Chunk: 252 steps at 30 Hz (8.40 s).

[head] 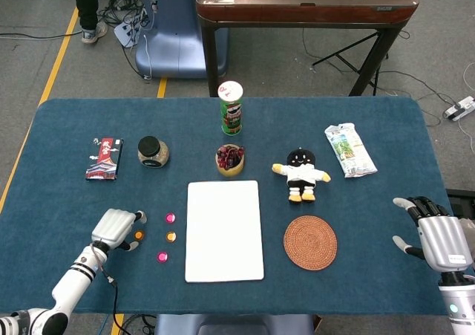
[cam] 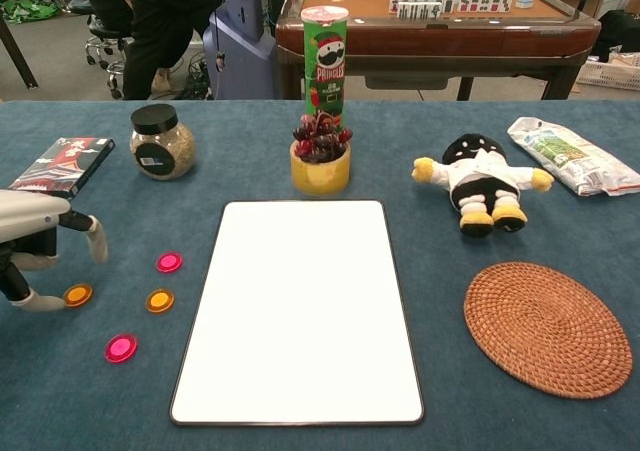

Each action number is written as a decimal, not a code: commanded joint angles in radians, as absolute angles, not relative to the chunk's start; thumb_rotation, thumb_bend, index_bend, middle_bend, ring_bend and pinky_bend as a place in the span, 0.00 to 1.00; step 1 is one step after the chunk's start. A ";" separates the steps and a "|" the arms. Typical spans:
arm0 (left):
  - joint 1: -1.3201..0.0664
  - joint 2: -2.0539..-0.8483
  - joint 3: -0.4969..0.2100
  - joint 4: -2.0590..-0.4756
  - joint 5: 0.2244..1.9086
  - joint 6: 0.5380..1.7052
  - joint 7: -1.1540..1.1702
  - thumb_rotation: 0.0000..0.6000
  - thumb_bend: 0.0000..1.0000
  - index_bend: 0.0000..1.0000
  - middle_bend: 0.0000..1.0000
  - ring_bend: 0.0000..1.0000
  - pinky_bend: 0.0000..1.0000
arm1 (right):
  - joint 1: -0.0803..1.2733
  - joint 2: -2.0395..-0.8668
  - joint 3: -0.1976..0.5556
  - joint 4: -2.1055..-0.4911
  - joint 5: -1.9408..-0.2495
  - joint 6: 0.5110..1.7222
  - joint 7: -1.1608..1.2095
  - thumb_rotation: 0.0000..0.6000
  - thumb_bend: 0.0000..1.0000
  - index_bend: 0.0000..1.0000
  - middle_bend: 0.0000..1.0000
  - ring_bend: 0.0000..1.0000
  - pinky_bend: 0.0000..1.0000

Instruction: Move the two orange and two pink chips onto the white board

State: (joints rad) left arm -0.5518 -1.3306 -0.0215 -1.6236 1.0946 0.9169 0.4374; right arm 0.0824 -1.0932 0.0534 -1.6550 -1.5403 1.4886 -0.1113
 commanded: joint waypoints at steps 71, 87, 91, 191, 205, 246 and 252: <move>-0.578 -1.374 0.011 -1.587 1.060 0.934 0.435 1.00 0.36 0.56 1.00 1.00 1.00 | 0.086 -1.091 0.057 -1.656 -1.525 1.479 -0.106 1.00 0.02 0.28 0.31 0.23 0.37; -0.640 -1.323 -0.050 -1.829 1.129 0.993 0.528 1.00 0.36 0.55 1.00 1.00 1.00 | 0.077 -1.081 0.058 -1.661 -1.532 1.502 -0.094 1.00 0.02 0.28 0.31 0.23 0.37; -0.664 -1.347 -0.048 -1.876 1.128 1.000 0.597 1.00 0.36 0.55 1.00 1.00 1.00 | 0.071 -1.073 0.061 -1.664 -1.530 1.513 -0.083 1.00 0.02 0.28 0.31 0.23 0.37; -0.667 -1.490 0.015 -1.530 1.301 0.934 0.551 1.00 0.20 0.52 1.00 0.98 1.00 | 0.040 -1.038 0.077 -1.685 -1.525 1.544 -0.046 1.00 0.02 0.28 0.31 0.23 0.37; -0.680 -1.491 0.010 -1.557 1.202 0.909 0.643 1.00 0.24 0.54 1.00 0.98 1.00 | 0.040 -1.038 0.077 -1.686 -1.525 1.543 -0.046 1.00 0.02 0.28 0.31 0.23 0.37; -0.728 -1.485 -0.026 -1.659 1.163 0.940 0.670 1.00 0.38 0.57 1.00 0.98 1.00 | 0.040 -1.034 0.079 -1.686 -1.520 1.543 -0.035 1.00 0.02 0.28 0.31 0.23 0.37; -0.741 -1.499 -0.021 -1.667 1.134 0.933 0.700 1.00 0.38 0.57 1.00 0.98 1.00 | 0.038 -1.032 0.079 -1.685 -1.521 1.546 -0.028 1.00 0.02 0.28 0.31 0.23 0.37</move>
